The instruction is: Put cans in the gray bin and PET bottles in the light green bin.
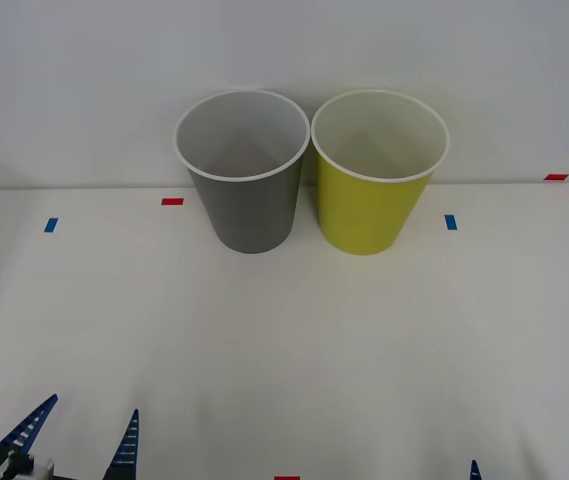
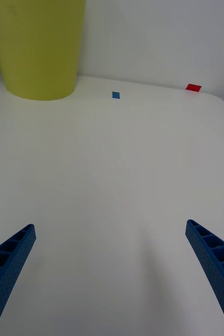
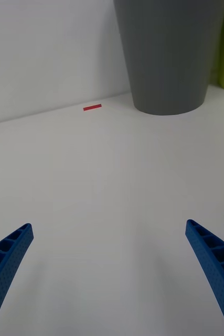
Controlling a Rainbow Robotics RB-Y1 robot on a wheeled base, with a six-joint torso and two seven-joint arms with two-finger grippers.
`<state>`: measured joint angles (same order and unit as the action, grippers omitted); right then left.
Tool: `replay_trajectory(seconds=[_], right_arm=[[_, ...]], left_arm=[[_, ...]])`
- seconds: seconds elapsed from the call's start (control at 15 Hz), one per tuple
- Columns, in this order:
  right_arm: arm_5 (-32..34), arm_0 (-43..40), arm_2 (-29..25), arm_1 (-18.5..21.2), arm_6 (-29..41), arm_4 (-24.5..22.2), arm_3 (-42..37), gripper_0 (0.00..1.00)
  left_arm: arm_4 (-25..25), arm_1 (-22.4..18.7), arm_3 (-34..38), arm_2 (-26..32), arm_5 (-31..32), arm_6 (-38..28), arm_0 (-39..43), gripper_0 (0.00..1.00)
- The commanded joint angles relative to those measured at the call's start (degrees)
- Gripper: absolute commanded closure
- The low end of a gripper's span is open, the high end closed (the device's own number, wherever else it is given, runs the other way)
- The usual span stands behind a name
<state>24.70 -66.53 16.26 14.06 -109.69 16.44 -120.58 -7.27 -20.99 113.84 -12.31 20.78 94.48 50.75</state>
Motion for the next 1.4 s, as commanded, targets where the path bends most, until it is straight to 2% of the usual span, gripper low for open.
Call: replay_trajectory(seconds=[0.07, 1.4], right_arm=[[0.00, 0.00, 0.00, 0.00, 0.00, 0.00, 0.00, 0.00], [0.00, 0.00, 0.00, 0.00, 0.00, 0.00, 0.00, 0.00]], left_arm=[[0.33, 0.69, -0.46, -0.26, 1.81, 0.35, 2.69, 0.00], [-0.02, 1.56, -1.86, -0.44, 2.95, 1.76, 4.36, 0.00]])
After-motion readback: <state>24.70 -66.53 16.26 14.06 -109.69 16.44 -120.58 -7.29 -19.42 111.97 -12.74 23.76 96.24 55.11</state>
